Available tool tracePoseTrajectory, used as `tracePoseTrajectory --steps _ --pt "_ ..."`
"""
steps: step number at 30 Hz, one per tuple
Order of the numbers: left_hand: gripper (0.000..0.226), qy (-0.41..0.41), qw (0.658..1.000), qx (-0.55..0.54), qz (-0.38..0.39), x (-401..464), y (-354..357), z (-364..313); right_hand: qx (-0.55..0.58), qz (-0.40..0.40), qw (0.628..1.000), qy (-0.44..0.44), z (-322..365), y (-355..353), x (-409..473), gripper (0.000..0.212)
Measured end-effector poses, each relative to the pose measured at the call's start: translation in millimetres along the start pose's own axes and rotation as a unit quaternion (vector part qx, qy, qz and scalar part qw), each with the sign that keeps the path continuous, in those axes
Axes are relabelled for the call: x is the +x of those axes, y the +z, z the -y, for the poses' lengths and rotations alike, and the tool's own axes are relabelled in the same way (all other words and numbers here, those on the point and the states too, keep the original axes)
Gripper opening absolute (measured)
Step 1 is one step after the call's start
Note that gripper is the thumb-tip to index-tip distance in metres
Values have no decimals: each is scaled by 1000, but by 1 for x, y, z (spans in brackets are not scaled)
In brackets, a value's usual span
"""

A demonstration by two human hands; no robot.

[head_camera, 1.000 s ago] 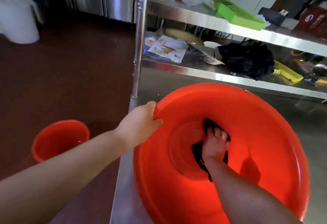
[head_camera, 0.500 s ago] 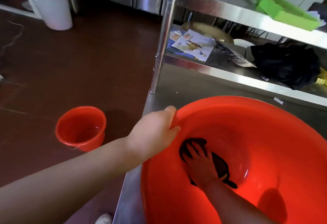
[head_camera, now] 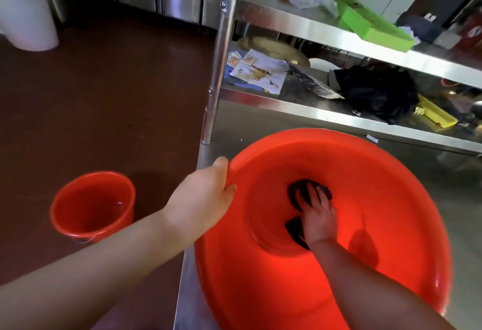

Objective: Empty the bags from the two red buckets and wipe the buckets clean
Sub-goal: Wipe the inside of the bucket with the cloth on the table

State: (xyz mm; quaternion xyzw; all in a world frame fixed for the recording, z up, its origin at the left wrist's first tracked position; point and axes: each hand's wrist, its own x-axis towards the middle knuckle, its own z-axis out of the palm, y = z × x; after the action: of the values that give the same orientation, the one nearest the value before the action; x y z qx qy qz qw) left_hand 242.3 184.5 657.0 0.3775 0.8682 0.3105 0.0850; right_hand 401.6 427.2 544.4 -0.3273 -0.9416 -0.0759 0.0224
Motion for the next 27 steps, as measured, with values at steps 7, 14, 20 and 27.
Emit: tracePoseTrajectory --steps 7,14,20,27 --pt "19 11 1000 -28 5 1 2 8 35 21 994 102 56 23 6 67" --pt "18 21 1000 -21 -3 7 -1 14 -78 102 979 -162 81 32 -26 72" --pt "21 8 1000 -16 18 9 -5 20 -102 96 970 -197 66 23 -20 77" --pt "17 0 999 -28 16 8 -6 22 1 -9 998 69 21 5 -4 60"
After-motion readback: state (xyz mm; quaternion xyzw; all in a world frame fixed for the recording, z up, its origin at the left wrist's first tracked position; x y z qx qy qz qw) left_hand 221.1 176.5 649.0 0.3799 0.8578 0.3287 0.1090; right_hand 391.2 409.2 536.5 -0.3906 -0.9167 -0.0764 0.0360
